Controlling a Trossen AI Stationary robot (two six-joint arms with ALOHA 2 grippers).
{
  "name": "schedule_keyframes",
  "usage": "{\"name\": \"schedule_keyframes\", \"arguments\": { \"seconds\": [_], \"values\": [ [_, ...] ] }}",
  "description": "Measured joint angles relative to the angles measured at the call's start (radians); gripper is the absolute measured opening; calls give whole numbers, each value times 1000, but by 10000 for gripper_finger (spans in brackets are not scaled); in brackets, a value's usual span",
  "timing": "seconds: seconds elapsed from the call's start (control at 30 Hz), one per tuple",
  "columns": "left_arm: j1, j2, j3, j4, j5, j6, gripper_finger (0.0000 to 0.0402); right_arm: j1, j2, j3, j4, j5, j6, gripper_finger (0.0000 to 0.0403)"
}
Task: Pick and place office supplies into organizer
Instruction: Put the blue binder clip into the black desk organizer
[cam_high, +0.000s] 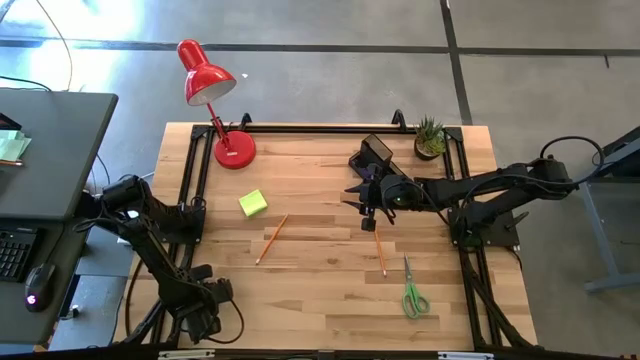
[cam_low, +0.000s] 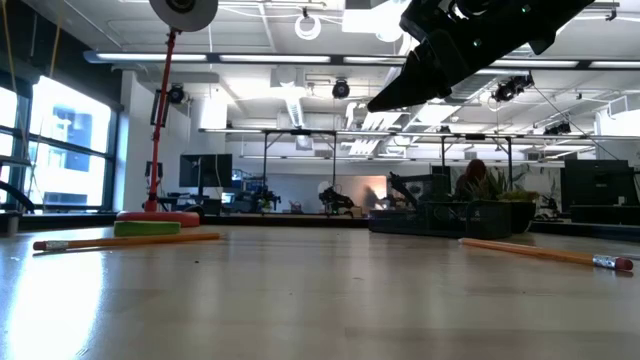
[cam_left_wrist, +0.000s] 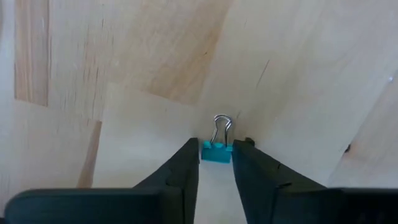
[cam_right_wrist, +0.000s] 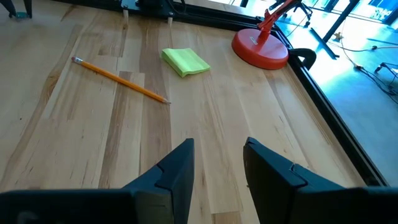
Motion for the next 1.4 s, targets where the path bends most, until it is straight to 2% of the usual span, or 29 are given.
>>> {"name": "schedule_keyframes", "arguments": {
  "seconds": [0.33, 0.83, 0.93, 1.07, 1.27, 1.4],
  "values": [
    [0, -1, 0, -3, 1, 0, 45, 0, 0, 0, 8, 0, -4, 129],
    [3, -1, 0, -4, 2, 30, 55, 0, 0, 0, 29, 3, -8, 129],
    [28, 0, 4, -8, 17, 67, 55, -2, 0, 0, 37, 3, -8, 129],
    [82, 3, 53, -60, 24, 195, 55, -7, 0, 0, 44, 3, -8, 129],
    [161, 3, 126, -147, -72, 373, 55, -6, 0, 0, 38, -5, -8, 129],
    [228, 2, 161, -188, -253, 504, 56, -6, 0, 0, 34, -3, -21, 129]
  ]
}}
